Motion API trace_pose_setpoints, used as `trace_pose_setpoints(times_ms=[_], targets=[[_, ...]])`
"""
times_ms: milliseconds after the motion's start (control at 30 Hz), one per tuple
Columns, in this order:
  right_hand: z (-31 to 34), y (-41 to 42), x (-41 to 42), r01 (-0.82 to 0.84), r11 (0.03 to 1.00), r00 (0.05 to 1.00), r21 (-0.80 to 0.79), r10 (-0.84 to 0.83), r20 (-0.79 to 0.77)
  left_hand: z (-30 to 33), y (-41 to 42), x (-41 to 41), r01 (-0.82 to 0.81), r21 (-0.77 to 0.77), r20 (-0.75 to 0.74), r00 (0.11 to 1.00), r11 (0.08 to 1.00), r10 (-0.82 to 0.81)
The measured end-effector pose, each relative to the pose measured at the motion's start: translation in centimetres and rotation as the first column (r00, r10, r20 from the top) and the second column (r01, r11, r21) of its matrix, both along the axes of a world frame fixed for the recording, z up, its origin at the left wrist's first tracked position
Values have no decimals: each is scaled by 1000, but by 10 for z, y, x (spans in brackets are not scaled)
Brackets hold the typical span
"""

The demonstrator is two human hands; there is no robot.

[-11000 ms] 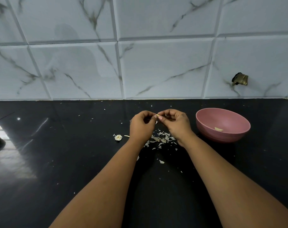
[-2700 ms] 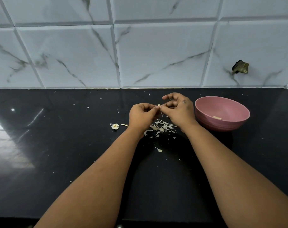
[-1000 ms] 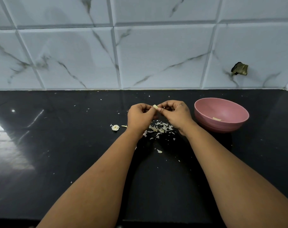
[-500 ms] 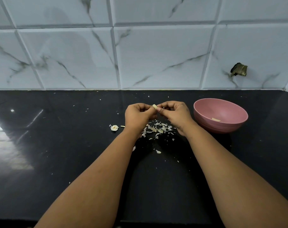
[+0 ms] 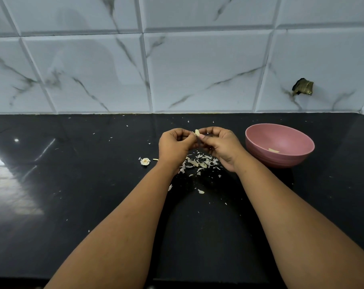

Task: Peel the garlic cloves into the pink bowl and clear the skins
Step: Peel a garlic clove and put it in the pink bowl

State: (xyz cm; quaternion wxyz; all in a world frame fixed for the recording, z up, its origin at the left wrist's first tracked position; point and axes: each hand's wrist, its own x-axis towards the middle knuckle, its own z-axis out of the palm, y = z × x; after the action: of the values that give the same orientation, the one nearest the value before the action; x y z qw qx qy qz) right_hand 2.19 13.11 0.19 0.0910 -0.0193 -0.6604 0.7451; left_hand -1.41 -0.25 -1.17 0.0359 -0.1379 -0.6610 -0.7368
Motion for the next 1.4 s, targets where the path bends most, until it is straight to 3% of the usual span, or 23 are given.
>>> trace_pose_setpoints(times_ms=[167,333,733,867,967,1133,1267,1400], targets=[[1,0,1,-50,997,999,-56,51,12,2,2,2,7,16,-6,1000,1000,-7],[-1,0,-2,-32,999,999,-23,32,15,1,4,2,-26,-129,-1,1000,991,27],[-2,4,-6,167,986,984,19,-165,-67,3,4,6,89,-340,74,995,936,-68],[-2,6,-6,179,984,979,12,-177,-99,-6,4,-1,-34,-398,-52,999,917,15],[-2,6,-7,184,983,979,18,-181,-98,-6,0,-4,-133,-355,-96,990,925,106],[-5,6,-6,178,983,980,37,-174,-94,-3,-3,-2,-167,-193,-37,986,967,163],[-4,4,-5,126,992,987,17,-123,-107,2,-1,1,-33,7,27,999,999,33],[-6,2,-4,83,995,991,59,-76,-108,2,2,3,55,104,47,997,993,-61]])
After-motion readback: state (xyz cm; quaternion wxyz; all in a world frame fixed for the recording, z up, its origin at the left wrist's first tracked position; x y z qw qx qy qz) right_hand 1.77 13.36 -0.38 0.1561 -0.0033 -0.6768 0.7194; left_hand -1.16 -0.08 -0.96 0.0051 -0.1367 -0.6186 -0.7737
